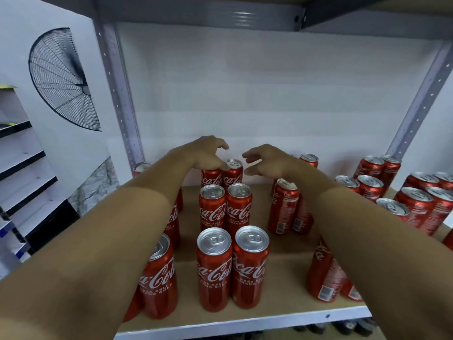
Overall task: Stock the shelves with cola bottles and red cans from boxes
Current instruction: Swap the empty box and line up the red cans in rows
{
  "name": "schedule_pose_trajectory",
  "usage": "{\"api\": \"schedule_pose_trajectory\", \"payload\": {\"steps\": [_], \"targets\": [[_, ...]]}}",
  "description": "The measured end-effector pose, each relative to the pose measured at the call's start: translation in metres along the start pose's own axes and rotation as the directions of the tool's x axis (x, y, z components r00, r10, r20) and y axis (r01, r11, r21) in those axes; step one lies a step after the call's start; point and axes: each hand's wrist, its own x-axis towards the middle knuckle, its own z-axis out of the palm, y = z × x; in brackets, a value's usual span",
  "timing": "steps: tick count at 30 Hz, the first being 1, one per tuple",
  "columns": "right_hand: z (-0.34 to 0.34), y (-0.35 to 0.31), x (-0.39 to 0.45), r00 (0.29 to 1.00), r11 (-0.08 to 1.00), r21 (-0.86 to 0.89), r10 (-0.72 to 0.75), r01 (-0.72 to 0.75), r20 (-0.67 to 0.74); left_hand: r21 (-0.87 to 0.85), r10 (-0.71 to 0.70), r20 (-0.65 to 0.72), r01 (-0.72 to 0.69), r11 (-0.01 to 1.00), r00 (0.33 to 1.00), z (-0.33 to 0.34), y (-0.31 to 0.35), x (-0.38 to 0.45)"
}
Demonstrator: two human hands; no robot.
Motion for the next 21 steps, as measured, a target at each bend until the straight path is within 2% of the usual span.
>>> {"api": "schedule_pose_trajectory", "payload": {"steps": [5, 8, 11, 13, 16, 21], "targets": [[-0.031, 0.029, -0.023, 0.995, 1.000, 0.023, -0.017, 0.019, -0.102, -0.088, 0.170, -0.074, -0.176, 0.980, 0.983, 0.008, 0.036, 0.002], [-0.055, 0.049, -0.037, 0.996, 1.000, -0.024, -0.009, 0.007, -0.094, -0.158, 0.217, -0.003, -0.215, 0.964, 0.976, 0.015, 0.063, 0.005], [-0.076, 0.064, -0.051, 1.000, 0.994, -0.111, 0.022, -0.023, -0.015, -0.133, 0.233, 0.078, -0.222, 0.966, 0.969, 0.022, 0.091, 0.007], [-0.085, 0.071, -0.059, 0.998, 0.989, -0.148, 0.033, -0.025, 0.047, -0.131, 0.209, 0.110, -0.194, 0.972, 0.972, 0.027, 0.107, 0.011], [-0.093, 0.081, -0.067, 0.993, 0.977, -0.209, -0.021, 0.046, 0.117, -0.106, 0.135, 0.157, -0.120, 0.987, 0.978, 0.031, 0.130, 0.016], [-0.091, 0.093, -0.065, 0.980, 0.925, -0.342, -0.117, 0.167, 0.163, 0.012, -0.019, 0.227, 0.016, 1.000, 0.974, 0.033, 0.152, 0.011]]}}
